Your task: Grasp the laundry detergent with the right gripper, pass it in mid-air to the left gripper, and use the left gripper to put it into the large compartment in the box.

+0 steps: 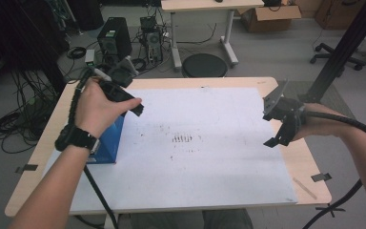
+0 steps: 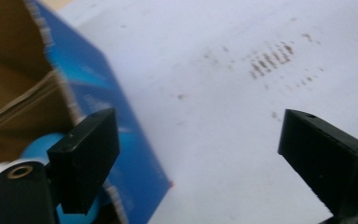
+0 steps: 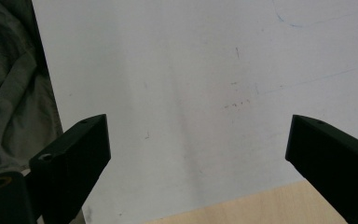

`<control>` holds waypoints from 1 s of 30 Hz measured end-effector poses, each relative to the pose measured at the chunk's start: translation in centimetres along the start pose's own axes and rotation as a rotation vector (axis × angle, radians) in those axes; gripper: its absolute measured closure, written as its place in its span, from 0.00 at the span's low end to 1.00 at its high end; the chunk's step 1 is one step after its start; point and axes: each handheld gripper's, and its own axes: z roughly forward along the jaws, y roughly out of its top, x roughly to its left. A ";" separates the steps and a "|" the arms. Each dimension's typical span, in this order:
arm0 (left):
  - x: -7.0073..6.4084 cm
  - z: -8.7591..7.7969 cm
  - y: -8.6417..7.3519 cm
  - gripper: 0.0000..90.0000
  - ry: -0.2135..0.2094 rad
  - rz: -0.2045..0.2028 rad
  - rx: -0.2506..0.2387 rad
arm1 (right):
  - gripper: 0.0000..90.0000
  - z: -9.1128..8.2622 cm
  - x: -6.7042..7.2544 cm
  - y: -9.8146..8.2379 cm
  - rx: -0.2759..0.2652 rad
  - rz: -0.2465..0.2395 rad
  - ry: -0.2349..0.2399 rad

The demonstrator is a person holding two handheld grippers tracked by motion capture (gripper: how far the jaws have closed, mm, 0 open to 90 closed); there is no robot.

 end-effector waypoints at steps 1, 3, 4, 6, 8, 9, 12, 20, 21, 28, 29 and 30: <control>-0.6 0.4 0.2 0.13 -0.009 0.018 0.005 | 0.07 0.0 0.0 0.0 0.000 0.000 0.001; -1.6 1.2 0.6 0.12 -0.036 0.044 0.009 | 0.07 0.0 -0.1 0.0 -0.002 0.004 0.005; -2.1 1.6 0.8 0.12 -0.046 0.059 0.010 | 0.07 0.0 -0.1 0.0 -0.002 0.003 0.006; -3.0 2.4 1.1 0.10 -0.059 0.085 0.020 | 0.07 0.1 -0.1 0.1 0.000 0.003 0.009; -3.9 3.1 1.3 0.09 -0.082 0.107 0.026 | 0.07 0.1 -0.1 0.1 0.000 0.001 0.011; -4.3 3.5 1.3 0.09 -0.087 0.119 0.025 | 0.07 0.2 -0.1 0.1 0.000 0.002 0.012; -5.4 4.4 1.5 0.07 -0.111 0.147 0.029 | 0.07 0.4 -0.2 0.0 0.007 0.002 0.019; -6.8 6.1 1.8 0.05 -0.136 0.164 0.054 | 0.06 0.6 -0.5 -0.2 0.006 0.006 0.026; -6.9 6.2 1.8 0.05 -0.138 0.166 0.056 | 0.06 0.7 -0.5 -0.2 0.005 0.007 0.028; -7.4 6.1 1.9 0.05 -0.157 0.176 0.048 | 0.06 0.8 -0.6 -0.3 0.004 0.007 0.028; -7.5 6.1 1.9 0.05 -0.156 0.179 0.049 | 0.07 0.8 -0.6 -0.3 0.003 0.008 0.027; -7.6 6.1 1.9 0.05 -0.157 0.180 0.049 | 0.07 0.8 -0.6 -0.3 0.006 0.009 0.028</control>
